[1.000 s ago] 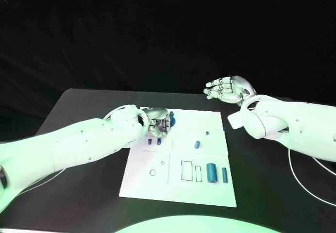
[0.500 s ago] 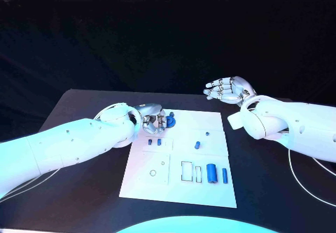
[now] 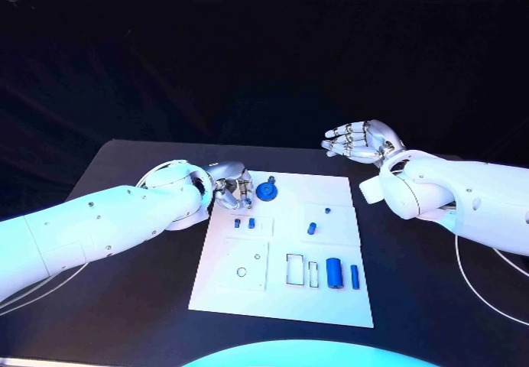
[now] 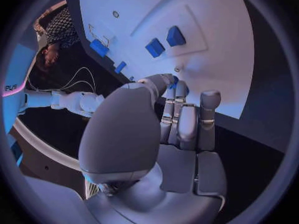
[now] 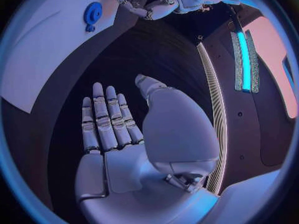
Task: Assemble the parts on the task board
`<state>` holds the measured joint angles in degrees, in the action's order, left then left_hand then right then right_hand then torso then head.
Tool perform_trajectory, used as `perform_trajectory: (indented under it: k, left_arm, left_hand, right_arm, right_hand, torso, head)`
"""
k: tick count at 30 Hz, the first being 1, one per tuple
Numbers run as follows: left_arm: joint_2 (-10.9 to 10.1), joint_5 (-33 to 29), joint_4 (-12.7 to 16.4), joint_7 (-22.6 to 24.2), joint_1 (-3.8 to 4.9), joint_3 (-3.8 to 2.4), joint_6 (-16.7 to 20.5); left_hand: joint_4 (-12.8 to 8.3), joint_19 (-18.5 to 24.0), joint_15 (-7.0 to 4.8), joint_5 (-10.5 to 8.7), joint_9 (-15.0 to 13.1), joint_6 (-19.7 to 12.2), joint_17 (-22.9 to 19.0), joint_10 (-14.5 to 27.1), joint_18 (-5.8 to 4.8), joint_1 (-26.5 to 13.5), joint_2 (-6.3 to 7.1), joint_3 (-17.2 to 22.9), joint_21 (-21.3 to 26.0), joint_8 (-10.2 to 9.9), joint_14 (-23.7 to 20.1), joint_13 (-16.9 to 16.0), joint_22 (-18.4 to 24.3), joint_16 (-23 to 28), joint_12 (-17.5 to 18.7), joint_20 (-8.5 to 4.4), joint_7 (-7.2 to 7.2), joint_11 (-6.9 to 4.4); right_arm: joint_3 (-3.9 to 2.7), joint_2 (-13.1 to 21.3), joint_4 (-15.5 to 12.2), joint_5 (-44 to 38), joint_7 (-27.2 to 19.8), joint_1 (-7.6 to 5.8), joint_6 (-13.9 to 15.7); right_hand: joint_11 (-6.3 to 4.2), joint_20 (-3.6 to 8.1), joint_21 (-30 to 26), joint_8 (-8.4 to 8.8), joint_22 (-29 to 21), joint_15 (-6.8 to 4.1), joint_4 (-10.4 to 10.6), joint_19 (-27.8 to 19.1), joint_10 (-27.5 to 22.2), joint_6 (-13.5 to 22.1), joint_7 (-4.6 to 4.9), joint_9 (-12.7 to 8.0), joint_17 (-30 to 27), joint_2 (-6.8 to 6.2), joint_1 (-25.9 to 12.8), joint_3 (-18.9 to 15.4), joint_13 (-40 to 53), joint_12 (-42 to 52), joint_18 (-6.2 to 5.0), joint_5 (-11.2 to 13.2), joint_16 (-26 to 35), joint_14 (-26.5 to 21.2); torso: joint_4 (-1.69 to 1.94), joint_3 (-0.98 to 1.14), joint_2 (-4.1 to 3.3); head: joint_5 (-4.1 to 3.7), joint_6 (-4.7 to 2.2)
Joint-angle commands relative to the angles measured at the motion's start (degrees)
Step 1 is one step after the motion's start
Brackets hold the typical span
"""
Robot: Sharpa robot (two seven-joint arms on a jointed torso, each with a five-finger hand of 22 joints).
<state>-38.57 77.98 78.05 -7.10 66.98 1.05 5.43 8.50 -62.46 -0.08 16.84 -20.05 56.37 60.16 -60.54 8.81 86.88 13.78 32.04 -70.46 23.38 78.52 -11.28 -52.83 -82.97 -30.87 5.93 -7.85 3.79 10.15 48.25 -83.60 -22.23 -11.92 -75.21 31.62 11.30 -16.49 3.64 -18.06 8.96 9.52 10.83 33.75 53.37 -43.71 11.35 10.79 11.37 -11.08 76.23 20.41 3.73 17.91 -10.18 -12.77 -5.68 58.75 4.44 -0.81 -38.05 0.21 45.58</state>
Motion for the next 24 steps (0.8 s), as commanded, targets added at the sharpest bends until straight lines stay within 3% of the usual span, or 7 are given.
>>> perform_trajectory:
  k: [1, 24]
  left_arm:
    - [0.22, -0.76, -0.31, -0.14, 0.01, 0.08, -2.48]
    - [1.88, 0.09, -2.29, -0.32, -0.45, 0.70, -3.90]
  left_hand:
    - [-0.35, -0.26, 0.04, 0.26, 0.00, 0.39, -0.07, -0.41, -0.46, -0.62, -0.18, 0.04, -0.01, -0.19, 0.26, -0.01, 0.05, -0.14, 0.25, 0.08, 0.16, -0.11]
    - [-0.37, -0.05, 0.04, 0.21, -0.02, 0.40, -0.33, -0.47, -0.41, -0.80, -0.12, 0.06, 0.15, -0.34, 0.14, -0.02, 0.29, -0.04, 0.48, 0.08, 0.17, -0.11]
  right_arm:
    - [-0.01, -0.05, 0.01, -0.49, -0.47, 0.04, -0.92]
    - [-0.01, -0.09, -0.03, -0.49, -0.47, 0.08, -0.89]
  right_hand:
    - [0.15, -0.16, -0.03, 0.29, -0.06, -0.06, -0.14, 0.03, 0.29, -0.40, 3.70, -0.08, -0.09, 0.44, 0.14, -0.01, -0.05, -0.22, -0.17, 0.13, 0.38, 0.35]
    - [0.15, -0.16, -0.03, 0.29, -0.06, -0.06, -0.14, 0.03, 0.29, -0.40, 3.70, -0.08, -0.09, 0.44, 0.14, -0.01, -0.05, -0.22, -0.17, 0.13, 0.38, 0.35]
  torso:
    - [-0.05, -0.06, -0.02]
    - [-0.13, 0.03, -0.03]
  head:
    - [0.11, 0.18]
    - [0.25, 0.24]
